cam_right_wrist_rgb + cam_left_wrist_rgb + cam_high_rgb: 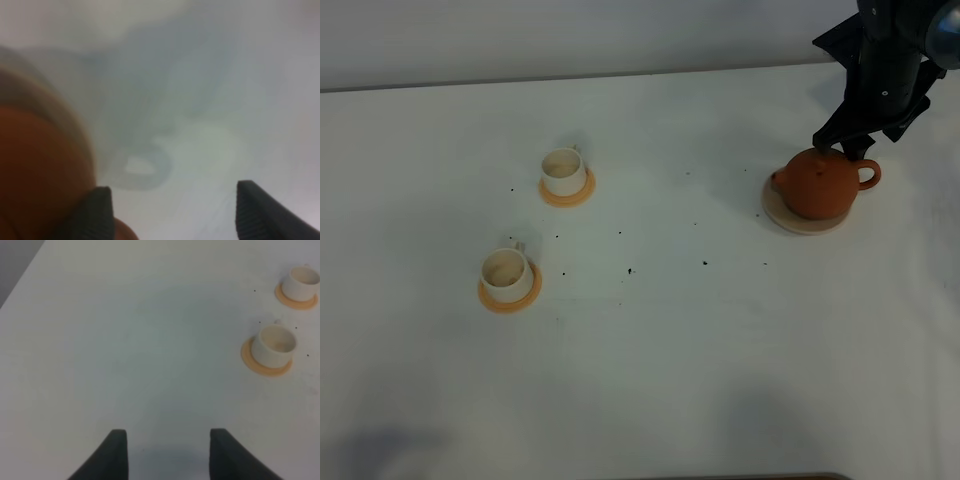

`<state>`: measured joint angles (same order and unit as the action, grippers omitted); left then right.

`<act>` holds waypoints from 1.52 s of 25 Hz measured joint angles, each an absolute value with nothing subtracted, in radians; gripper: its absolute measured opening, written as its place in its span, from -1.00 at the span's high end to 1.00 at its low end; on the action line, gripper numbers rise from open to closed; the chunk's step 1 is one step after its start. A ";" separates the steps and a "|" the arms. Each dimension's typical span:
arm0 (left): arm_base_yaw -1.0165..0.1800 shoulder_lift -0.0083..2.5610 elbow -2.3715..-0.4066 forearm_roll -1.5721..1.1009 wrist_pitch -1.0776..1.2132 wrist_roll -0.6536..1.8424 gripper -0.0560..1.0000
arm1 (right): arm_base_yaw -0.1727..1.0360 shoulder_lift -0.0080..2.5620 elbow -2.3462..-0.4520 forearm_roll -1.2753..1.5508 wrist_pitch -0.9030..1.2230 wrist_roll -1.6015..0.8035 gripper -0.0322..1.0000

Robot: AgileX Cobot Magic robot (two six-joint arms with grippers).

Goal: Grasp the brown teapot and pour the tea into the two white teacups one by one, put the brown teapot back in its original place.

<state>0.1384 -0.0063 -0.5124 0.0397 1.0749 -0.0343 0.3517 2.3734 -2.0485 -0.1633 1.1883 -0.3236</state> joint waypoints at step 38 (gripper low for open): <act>0.138 -0.006 -0.512 0.040 1.075 -0.034 0.17 | 0.322 2.373 -2.067 -0.119 1.212 -0.246 -0.06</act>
<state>0.1384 -0.0063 -0.5124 0.0397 1.0749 -0.0343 0.3224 2.3734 -2.0669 -0.1186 1.2124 -0.2462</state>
